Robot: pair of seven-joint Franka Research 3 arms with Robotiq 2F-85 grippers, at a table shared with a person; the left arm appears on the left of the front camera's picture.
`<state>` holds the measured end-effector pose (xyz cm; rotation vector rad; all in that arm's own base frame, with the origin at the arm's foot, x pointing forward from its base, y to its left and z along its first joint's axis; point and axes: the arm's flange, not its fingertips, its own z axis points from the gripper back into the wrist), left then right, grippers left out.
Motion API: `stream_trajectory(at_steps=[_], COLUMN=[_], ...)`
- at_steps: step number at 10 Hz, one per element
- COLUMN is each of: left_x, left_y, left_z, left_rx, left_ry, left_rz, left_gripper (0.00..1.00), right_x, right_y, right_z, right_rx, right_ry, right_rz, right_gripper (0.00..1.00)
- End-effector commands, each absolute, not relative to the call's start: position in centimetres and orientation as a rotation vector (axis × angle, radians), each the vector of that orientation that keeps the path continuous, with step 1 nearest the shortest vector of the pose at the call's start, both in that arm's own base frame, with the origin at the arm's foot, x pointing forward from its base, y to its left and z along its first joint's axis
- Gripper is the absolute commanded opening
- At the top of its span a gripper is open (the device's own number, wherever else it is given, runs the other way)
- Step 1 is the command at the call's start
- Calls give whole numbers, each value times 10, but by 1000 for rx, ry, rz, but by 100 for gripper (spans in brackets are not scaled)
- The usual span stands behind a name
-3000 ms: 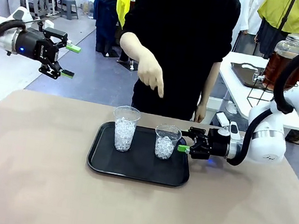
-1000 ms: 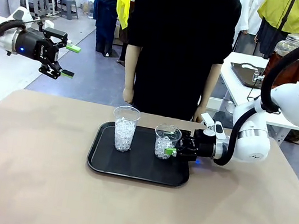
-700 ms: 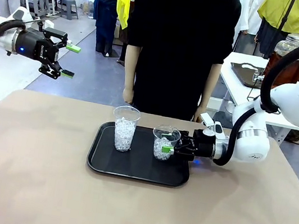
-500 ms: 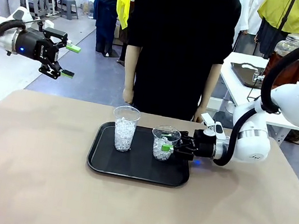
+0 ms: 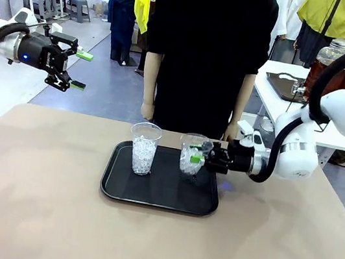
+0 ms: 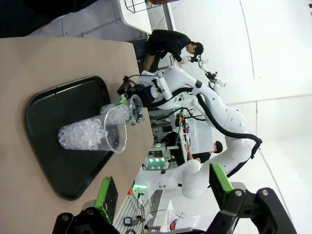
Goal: Pour the drink into the iced cup.
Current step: Pick up the iced cup indicated by the human and present it to them.
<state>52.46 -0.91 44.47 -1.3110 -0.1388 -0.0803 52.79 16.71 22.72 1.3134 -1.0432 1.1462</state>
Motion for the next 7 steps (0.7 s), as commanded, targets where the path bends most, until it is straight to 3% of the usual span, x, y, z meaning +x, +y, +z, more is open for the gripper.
stream_trajectory(at_steps=[1, 7], left_x=[525, 525], left_y=[-9, -9], left_z=[446, 446], left_rx=[-1309, -1309], left_ry=[-144, -144], left_rz=[-80, -80], left_gripper=[100, 100], right_x=[542, 581], right_y=[163, 152], right_z=[274, 353], right_rx=[1311, 1274], right_ry=[-1034, -1044], right_rz=[1124, 1163], right_gripper=[62, 62])
